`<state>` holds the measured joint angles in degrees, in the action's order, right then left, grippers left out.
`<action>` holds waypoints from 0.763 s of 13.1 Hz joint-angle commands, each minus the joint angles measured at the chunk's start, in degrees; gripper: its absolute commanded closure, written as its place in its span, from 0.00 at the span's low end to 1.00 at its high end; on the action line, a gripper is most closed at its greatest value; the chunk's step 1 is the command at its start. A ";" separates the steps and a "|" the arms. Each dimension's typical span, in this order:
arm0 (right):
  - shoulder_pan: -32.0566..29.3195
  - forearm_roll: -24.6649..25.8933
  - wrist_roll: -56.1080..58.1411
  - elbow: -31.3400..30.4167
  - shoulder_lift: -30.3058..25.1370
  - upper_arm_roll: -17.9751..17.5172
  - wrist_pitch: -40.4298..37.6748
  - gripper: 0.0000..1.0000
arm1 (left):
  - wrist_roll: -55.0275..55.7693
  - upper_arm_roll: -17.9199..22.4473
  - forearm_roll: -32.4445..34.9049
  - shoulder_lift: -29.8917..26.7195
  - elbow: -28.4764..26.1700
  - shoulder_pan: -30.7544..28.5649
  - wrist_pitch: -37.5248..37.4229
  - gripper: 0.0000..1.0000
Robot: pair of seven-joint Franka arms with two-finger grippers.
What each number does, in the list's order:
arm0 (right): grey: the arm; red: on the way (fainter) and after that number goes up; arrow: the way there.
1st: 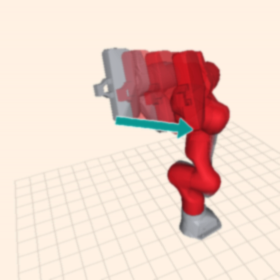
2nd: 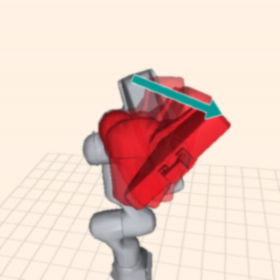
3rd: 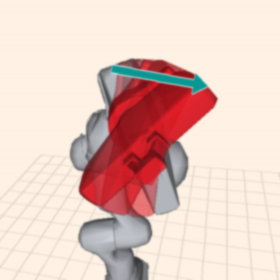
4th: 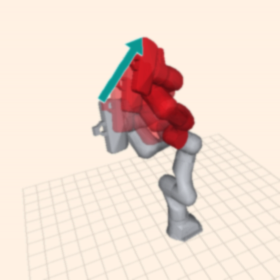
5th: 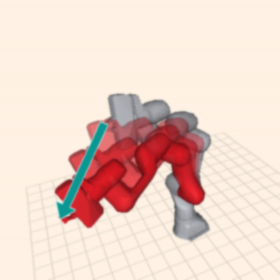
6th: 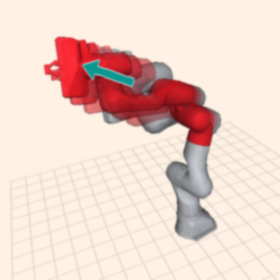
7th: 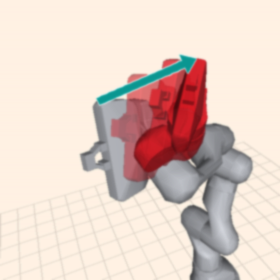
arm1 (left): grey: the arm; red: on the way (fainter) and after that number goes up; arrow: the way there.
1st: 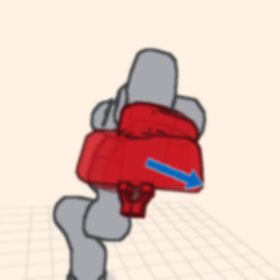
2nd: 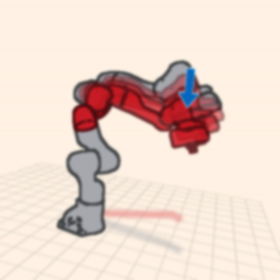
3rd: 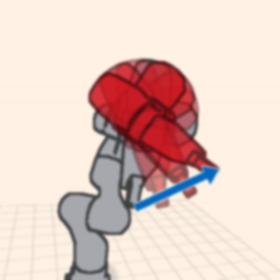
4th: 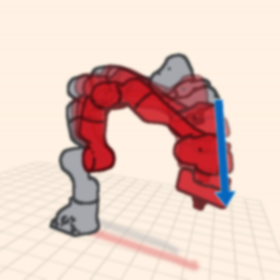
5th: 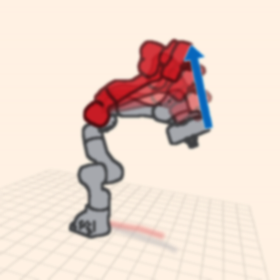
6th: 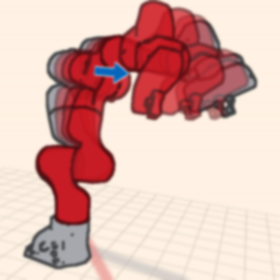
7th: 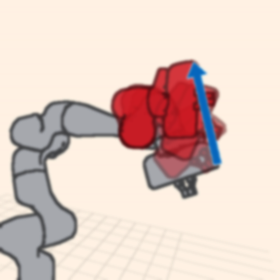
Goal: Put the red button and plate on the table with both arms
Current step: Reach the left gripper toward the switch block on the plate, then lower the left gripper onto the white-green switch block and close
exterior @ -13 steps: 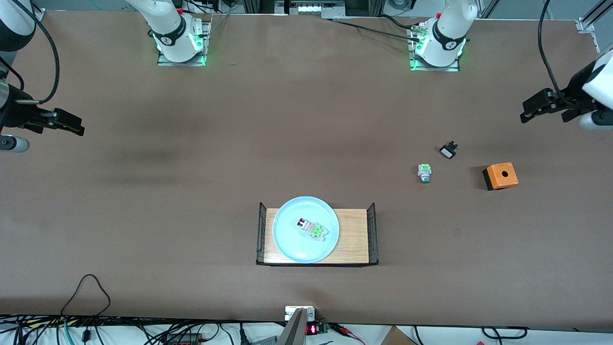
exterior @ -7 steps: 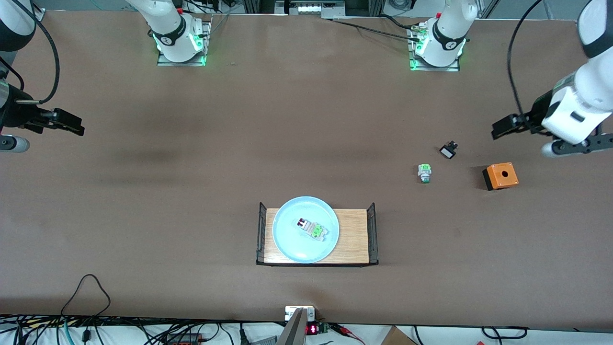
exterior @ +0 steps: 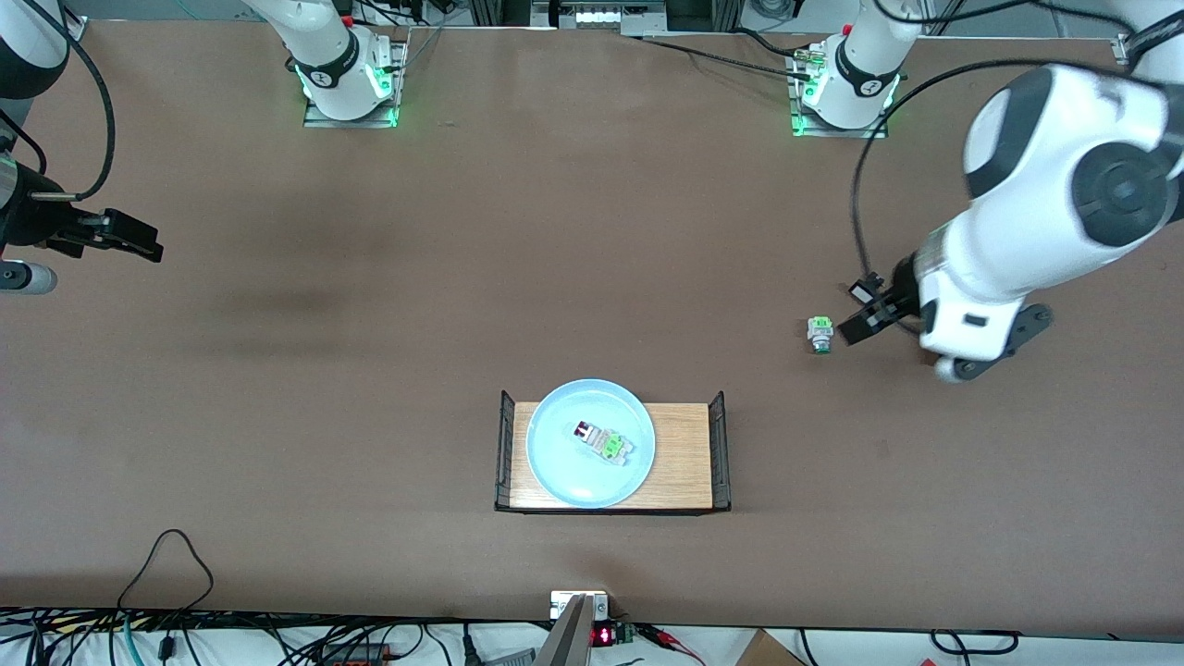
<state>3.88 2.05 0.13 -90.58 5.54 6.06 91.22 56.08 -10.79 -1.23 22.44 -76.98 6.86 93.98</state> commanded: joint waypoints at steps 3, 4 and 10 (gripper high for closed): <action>-0.01 -1.09 0.92 0.14 -0.62 0.18 -0.17 0.00 | 21.74 0.68 3.85 13.13 19.47 7.02 -0.65 0.00; -0.01 -1.09 0.92 0.14 -0.62 0.18 -0.26 0.00 | 25.97 0.77 4.65 14.63 20.80 8.34 3.01 0.00; -0.01 -1.09 0.92 0.14 -0.62 0.18 -0.17 0.00 | 41.81 11.12 4.92 19.20 24.22 20.89 14.99 0.00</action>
<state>3.88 2.05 0.13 -90.57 5.54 6.06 91.26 93.27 -3.82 2.42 38.02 -57.96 23.19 107.75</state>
